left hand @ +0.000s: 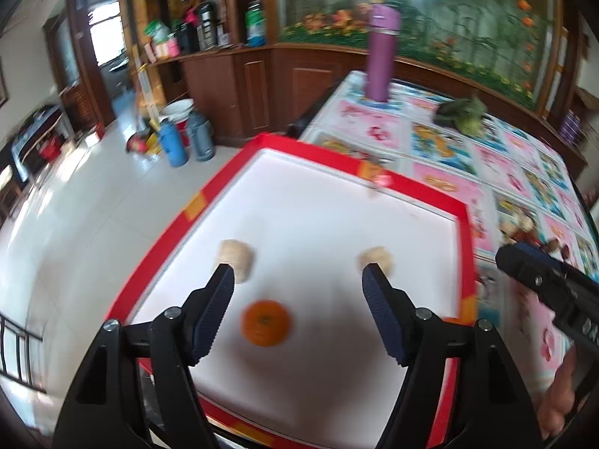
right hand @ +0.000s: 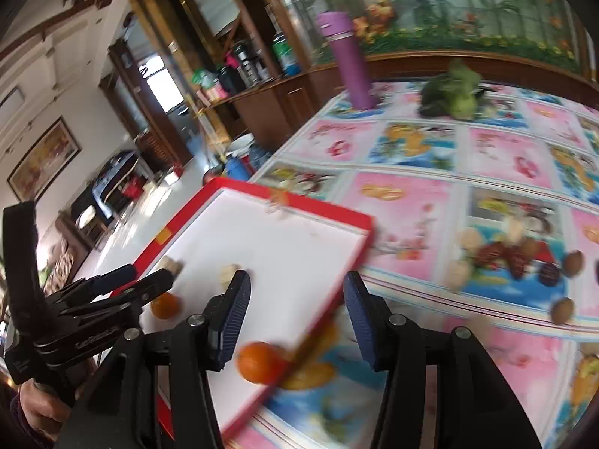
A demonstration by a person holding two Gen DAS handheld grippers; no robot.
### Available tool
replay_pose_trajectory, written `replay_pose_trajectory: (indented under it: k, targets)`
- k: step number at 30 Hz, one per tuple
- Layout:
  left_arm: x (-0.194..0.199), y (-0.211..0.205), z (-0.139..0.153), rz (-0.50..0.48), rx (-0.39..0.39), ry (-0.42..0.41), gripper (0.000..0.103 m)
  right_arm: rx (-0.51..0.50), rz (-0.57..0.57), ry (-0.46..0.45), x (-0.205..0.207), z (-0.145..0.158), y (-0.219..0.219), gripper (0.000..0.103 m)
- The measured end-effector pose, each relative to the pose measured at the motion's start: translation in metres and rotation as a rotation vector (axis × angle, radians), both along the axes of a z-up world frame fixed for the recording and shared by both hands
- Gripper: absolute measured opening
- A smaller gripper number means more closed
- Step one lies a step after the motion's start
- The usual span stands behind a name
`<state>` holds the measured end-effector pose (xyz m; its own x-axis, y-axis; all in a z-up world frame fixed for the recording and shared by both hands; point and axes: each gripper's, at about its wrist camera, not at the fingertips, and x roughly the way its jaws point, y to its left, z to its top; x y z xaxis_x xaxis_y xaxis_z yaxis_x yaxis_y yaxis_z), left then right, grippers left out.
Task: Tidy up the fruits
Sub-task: 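Carry the cube and cake into the white tray and release both, then grasp another round beige cake with the left gripper while the right grasps a brown round fruit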
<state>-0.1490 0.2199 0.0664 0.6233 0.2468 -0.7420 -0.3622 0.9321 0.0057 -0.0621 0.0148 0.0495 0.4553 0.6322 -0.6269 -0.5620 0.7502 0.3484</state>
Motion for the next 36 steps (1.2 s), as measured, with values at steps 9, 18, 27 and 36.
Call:
replay_pose_trajectory:
  k: [9,18,27,36]
  targets:
    - [0.005,-0.098,0.009,-0.274,0.042,-0.004,0.079,-0.039,-0.207,-0.005,0.005,-0.007,-0.11,0.052]
    - [0.031,-0.163,-0.009,-0.489,-0.025,0.035,0.079,-0.154,-0.246,-0.015,0.018,-0.022,-0.159,0.052]
    - [0.066,-0.19,-0.033,-0.532,-0.069,0.079,0.067,-0.239,-0.219,-0.031,0.038,-0.033,-0.14,0.042]
    - [0.087,-0.195,-0.052,-0.529,-0.116,0.12,0.049,-0.264,-0.214,0.0,0.047,-0.042,-0.135,0.025]
